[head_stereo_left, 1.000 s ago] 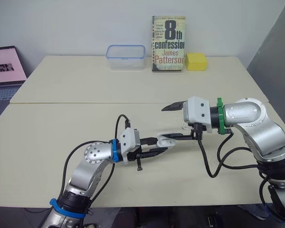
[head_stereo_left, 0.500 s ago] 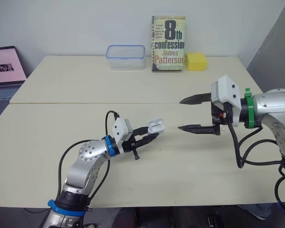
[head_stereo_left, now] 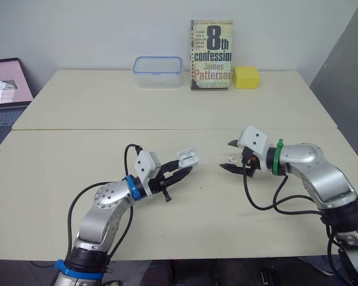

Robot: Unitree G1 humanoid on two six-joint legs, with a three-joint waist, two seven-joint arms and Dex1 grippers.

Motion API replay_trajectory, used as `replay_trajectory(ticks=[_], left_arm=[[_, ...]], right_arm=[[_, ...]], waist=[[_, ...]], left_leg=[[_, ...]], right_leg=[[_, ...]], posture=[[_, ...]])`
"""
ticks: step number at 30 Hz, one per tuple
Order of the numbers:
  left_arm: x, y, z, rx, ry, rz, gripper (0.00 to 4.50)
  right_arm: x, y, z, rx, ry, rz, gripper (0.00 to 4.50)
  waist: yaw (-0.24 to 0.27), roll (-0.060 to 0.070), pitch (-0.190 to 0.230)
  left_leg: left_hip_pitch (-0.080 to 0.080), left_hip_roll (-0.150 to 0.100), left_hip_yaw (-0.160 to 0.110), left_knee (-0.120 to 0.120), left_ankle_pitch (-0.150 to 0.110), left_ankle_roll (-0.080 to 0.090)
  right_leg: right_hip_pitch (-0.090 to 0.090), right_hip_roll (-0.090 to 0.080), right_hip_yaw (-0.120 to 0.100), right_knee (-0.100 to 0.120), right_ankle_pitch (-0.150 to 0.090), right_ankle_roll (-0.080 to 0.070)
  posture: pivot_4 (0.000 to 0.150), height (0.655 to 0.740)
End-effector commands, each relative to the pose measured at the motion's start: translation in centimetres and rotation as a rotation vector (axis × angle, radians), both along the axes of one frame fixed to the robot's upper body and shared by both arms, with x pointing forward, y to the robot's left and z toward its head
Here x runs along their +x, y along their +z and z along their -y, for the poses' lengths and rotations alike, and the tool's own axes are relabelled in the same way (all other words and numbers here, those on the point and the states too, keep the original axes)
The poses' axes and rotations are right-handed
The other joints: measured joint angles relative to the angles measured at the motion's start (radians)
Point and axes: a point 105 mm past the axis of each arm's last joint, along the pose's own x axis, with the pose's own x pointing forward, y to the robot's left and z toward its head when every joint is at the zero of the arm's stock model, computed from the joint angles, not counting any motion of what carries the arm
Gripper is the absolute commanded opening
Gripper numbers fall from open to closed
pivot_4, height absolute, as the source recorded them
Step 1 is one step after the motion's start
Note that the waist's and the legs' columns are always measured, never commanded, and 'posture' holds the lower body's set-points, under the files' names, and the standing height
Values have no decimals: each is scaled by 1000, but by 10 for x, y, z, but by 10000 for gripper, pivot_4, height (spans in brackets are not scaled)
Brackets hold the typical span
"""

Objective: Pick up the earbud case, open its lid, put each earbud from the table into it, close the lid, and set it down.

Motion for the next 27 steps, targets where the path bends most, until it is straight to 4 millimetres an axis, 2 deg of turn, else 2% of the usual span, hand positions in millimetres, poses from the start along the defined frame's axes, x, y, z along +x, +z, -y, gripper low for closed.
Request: replay_trajectory(ticks=[1,5,16,19,27], left_arm=[[-5,15,5,-10,-29,67,8022],[-7,16,6,-18,-33,66,8022],[-10,16,9,-11,-51,64,8022],[-9,16,10,-9,-55,65,8022],[-10,16,9,-8,-53,66,8022]], right_arm=[[16,-4,5,-31,1,-6,39620],[22,-23,11,-71,20,-74,39620],[36,-37,15,-38,-4,-111,39620],[37,-43,17,-24,-28,-159,33850],[36,-40,26,-8,-55,-215,6701]], waist=[[-1,0,0],[-1,0,0],[-3,0,0],[-3,0,0],[-2,0,0]], left_leg=[[0,0,0,0,0,0],[0,0,0,0,0,0],[1,0,1,0,0,0],[1,1,1,0,0,0],[3,0,1,0,0,0]], right_leg=[[0,0,0,0,0,0],[0,0,0,0,0,0],[0,0,0,0,0,0],[0,0,0,0,0,0],[2,0,1,0,1,-1]], posture=[[1500,7400],[1500,7400],[1500,7400],[1500,7400],[1500,7400]])
